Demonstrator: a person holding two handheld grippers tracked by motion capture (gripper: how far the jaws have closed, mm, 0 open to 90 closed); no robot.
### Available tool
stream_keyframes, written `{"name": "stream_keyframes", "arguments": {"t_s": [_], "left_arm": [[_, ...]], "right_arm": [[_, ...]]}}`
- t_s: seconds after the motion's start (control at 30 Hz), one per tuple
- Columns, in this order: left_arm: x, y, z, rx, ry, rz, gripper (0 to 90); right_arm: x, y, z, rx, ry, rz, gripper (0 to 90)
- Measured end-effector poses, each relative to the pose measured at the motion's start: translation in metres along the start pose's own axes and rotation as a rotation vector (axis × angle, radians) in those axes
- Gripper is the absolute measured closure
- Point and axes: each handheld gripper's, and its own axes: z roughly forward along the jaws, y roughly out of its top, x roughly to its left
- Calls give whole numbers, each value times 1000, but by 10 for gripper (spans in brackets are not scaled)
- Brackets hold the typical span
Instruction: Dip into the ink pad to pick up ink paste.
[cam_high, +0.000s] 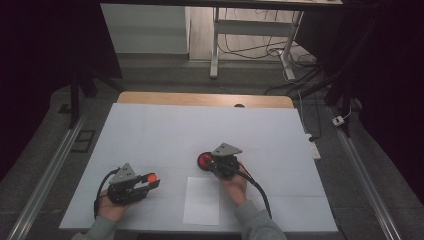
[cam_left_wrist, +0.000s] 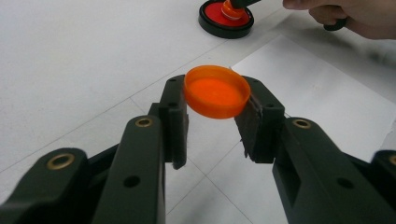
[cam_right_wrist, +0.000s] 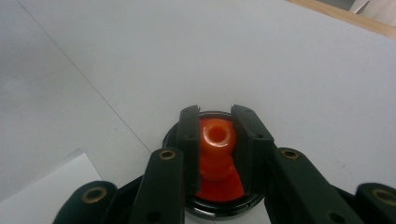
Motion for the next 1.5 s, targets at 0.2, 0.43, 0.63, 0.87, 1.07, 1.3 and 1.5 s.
{"name": "stream_keyframes", "arguments": {"t_s": [0.2,0.43,0.63,0.87,1.07,1.3,1.5], "left_arm": [[1,0,0,-1,0,-1,647],[2,-1,-1,-5,2,-9,646],[2,-1,-1,0,0,-9,646],[3,-1,-1,3,-3,-14,646],[3,-1,-1,7,-3,-13,646],[2,-1,0,13,-4,-10,645],[2,-1,0,13,-4,-10,645]], "right_arm": [[-9,4,-1,-14,38,89,727],[-15,20,-16,-77,21,95,727],[-11,16,-9,-42,28,77,726],[-12,13,-3,-12,20,74,726],[-11,9,3,32,14,53,726],[-9,6,4,25,3,45,728],[-8,4,5,15,-5,45,729]]}}
